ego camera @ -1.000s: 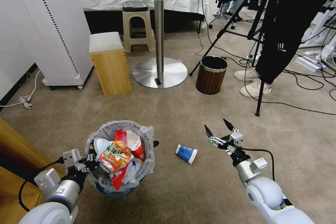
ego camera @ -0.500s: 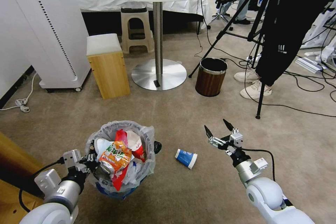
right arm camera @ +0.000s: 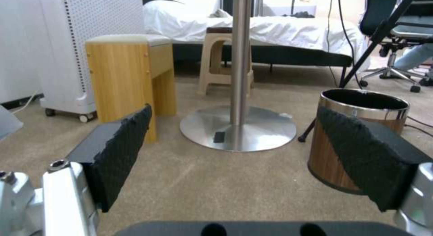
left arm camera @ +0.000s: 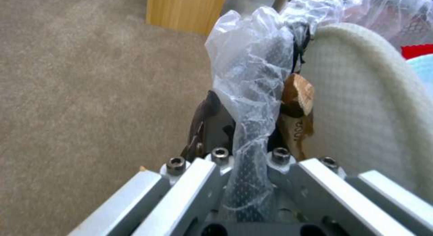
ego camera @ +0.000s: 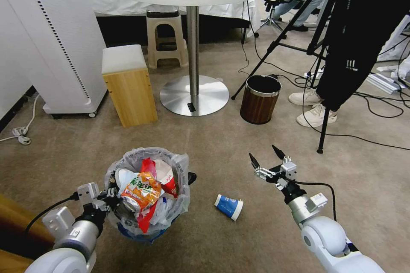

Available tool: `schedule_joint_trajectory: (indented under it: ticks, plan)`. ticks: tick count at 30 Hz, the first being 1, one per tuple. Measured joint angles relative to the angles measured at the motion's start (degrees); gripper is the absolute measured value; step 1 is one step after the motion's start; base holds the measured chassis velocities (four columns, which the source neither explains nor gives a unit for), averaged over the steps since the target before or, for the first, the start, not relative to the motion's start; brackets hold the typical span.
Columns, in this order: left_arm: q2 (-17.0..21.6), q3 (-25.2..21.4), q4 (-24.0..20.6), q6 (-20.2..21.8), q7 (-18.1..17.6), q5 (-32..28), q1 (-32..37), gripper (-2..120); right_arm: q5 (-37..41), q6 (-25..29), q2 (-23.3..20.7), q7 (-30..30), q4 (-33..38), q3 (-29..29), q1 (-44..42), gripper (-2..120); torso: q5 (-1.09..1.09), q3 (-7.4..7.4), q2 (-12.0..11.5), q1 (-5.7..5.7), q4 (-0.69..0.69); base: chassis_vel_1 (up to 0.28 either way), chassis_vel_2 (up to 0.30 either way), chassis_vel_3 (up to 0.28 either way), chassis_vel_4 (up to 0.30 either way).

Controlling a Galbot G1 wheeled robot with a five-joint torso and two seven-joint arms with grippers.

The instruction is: Pick up the trash bin and place the garbage on the floor into it.

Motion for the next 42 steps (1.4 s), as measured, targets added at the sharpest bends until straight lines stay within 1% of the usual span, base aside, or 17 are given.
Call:
schedule_joint_trajectory:
  ticks: [9, 10, 13, 15, 18, 21, 22, 23, 26, 28, 30, 31, 34, 35, 37, 39, 42]
  plan:
    - [-0.1, 0.0, -0.2, -0.1, 0.1, 0.2, 0.2, 0, -0.1, 0.1, 0.0, -0.6, 0.1, 0.1, -0.2, 92, 0.0, -0.01, 0.0, 0.0, 0.0, -0.068, 0.073, 0.066, -0.072]
    - [-0.1, 0.0, -0.2, -0.1, 0.1, 0.2, 0.2, 0, -0.1, 0.2, 0.0, -0.7, 0.1, 0.1, -0.2, 89, 0.0, 0.0, 0.0, 0.0, 0.0, -0.087, 0.089, 0.099, -0.079]
    - [-0.1, 0.0, -0.2, -0.1, 0.1, 0.2, 0.2, 0, -0.1, 0.9, 0.1, -0.9, -0.1, 0.1, -0.1, 88, 0.01, 0.0, 0.0, 0.0, 0.0, -0.094, 0.094, 0.101, -0.089]
    - [-0.1, 0.1, -0.2, -0.1, 0.1, 0.2, 0.2, 0, -0.2, 1.3, 0.1, -0.9, -0.3, 0.1, 0.0, 90, 0.0, 0.0, 0.0, 0.0, 0.0, -0.092, 0.105, 0.113, -0.083]
    - [-0.2, 0.2, -0.2, -0.1, 0.1, 0.3, 0.2, 0, -0.6, 1.2, -0.1, -0.1, -0.3, -0.2, -0.1, 99, 0.01, 0.01, 0.0, 0.0, 0.01, -0.065, 0.05, 0.063, -0.05]
    - [-0.2, 0.2, -0.2, -0.1, 0.1, 0.3, 0.2, 0, -0.6, 0.8, -0.4, 0.4, -0.2, -0.5, -0.4, 100, 0.0, 0.0, 0.0, 0.0, 0.01, -0.011, 0.006, 0.018, -0.005]
    - [-0.1, 0.2, 0.0, -0.1, 0.1, 0.3, 0.2, 0, -0.7, -0.9, -1.4, -0.1, -0.2, -0.4, -1.4, 100, 0.01, 0.0, 0.0, 0.0, 0.0, 0.0, 0.0, 0.0, 0.0]
    - [-0.1, 0.2, 0.0, -0.1, 0.1, 0.3, 0.2, 0, -0.7, -0.9, -1.4, -0.1, -0.2, -0.4, -1.4, 100, 0.01, 0.0, 0.0, 0.0, 0.0, 0.0, 0.0, 0.0, 0.0]
    - [-0.1, 0.2, 0.3, -0.4, 0.1, 0.4, 0.2, 0, 2.2, -6.2, -4.4, -2.0, 1.2, -0.1, -3.3, 100, 0.0, -0.01, 0.0, 0.0, 0.0, 0.0, 0.0, 0.0, 0.0]
    - [-0.1, 0.3, 0.4, -0.4, 0.1, 0.5, 0.2, 0, 2.7, -7.0, -4.8, -2.7, 1.4, 0.1, -3.5, 100, 0.01, -0.01, 0.0, 0.0, 0.0, 0.0, 0.0, 0.0, 0.0]
    - [-0.3, 0.5, 0.7, -0.7, 0.2, 0.8, 0.1, 0, 3.9, -9.0, -6.5, -6.2, 1.9, 0.9, -4.3, 100, 0.0, 0.0, 0.0, 0.0, 0.0, 0.0, 0.0, 0.0, 0.0]
    - [-0.3, 0.5, 0.7, -0.7, 0.2, 0.8, 0.1, 0, 3.9, -9.0, -6.5, -6.2, 1.9, 0.9, -4.3, 100, 0.0, 0.0, 0.0, 0.0, 0.0, 0.0, 0.0, 0.0, 0.0]
    - [-0.5, 0.7, 0.9, -0.9, 0.2, 1.0, 0.0, 0, 4.4, -11.0, -7.9, -11.4, 2.1, 1.6, -5.2, 100, 0.01, -0.01, 0.0, 0.0, 0.0, 0.0, 0.0, 0.0, 0.0]
    - [-0.5, 0.7, 0.9, -0.9, 0.2, 1.0, 0.0, 0, 4.4, -11.0, -7.9, -11.4, 2.1, 1.6, -5.2, 100, 0.01, -0.01, 0.0, 0.0, 0.0, 0.0, 0.0, 0.0, 0.0]
    - [-0.6, 0.8, 1.0, -1.0, 0.3, 1.2, 0.0, 0, 4.6, -11.7, -8.6, -14.4, 1.8, 1.6, -5.5, 100, 0.0, -0.01, 0.0, 0.0, 0.0, 0.0, 0.0, 0.0, 0.0]
    - [-0.7, 0.9, 1.0, -1.0, 0.3, 1.3, -0.1, 0, 4.5, -11.8, -8.9, -15.0, 1.6, 1.3, -5.5, 100, 0.0, -0.01, 0.0, 0.0, 0.0, 0.0, 0.0, 0.0, 0.0]
    - [-1.0, 1.1, 1.1, -1.2, 0.4, 1.6, -0.1, 0, 4.5, -11.6, -10.0, -18.2, 0.2, 0.1, -5.8, 100, 0.0, -0.01, 0.0, 0.0, 0.0, 0.0, 0.0, 0.0, 0.0]
